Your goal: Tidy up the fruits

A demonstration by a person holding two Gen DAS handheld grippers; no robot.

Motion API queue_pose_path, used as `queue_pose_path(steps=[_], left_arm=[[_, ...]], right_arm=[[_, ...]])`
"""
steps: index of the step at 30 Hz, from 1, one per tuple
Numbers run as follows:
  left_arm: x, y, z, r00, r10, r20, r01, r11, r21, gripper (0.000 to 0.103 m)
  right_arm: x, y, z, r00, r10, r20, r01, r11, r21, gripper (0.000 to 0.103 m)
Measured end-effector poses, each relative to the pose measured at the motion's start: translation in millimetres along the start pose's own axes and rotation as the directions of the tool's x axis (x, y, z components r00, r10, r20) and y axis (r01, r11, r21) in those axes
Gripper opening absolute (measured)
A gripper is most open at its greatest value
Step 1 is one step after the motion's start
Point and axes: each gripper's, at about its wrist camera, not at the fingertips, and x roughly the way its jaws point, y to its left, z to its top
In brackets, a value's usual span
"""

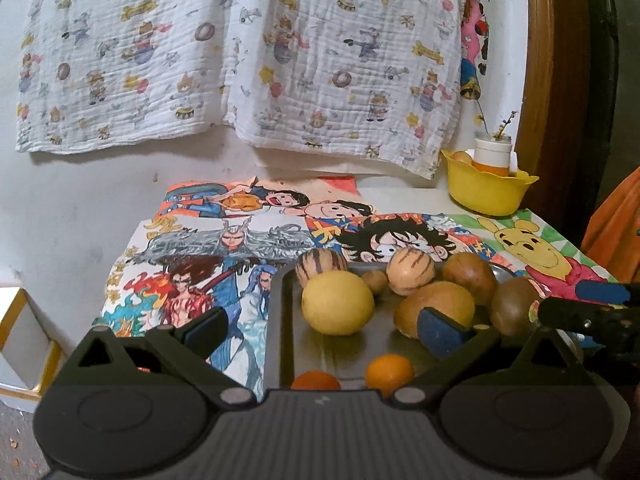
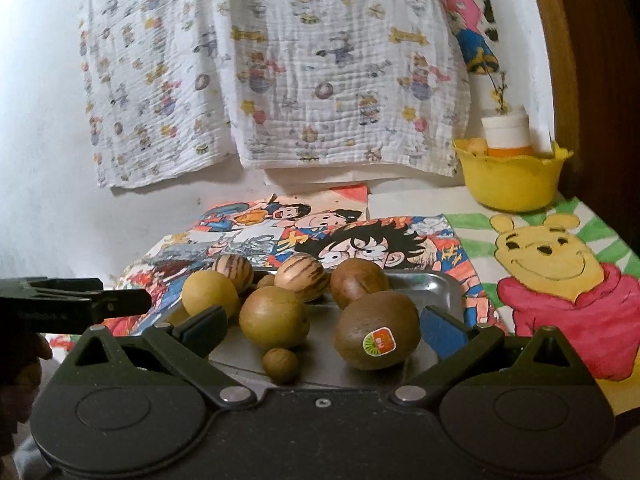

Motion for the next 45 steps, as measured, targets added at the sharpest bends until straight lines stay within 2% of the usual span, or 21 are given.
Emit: queue_pose_path(steps=[8, 18, 28, 45], left_arm=[[-11.7, 2.2, -13.1, 1.0, 0.004, -0.003, -0.004, 1.0, -0.022, 0.103], [-31.5, 0.8, -34.4, 1.0, 0.029, 0.002, -0.029, 0.999, -0.022, 0.103], [-42.2, -3.5, -49.8, 0.999, 0.039, -0.005, -0.039, 0.999, -0.012, 0.103], [-38.7, -3.5, -54.5, 0.999, 0.039, -0.027, -0.04, 0.999, -0.017, 0.103]], right_arm=[[-21.5, 22.4, -6.3, 1.0, 0.016, -0.008, -0.016, 0.997, -0.07, 0.102], [-46.5, 28.2, -23.0, 0.999, -0.005, 0.036, 0.007, 0.999, -0.051, 0.102], [-49.7, 30.4, -43.9, 1.0, 0.001, 0.016, 0.0, 0.999, -0.035, 0.102], [-44.1, 27.2, -46.1, 1.0, -0.005, -0.012, 0.005, 1.0, -0.003, 0.102]])
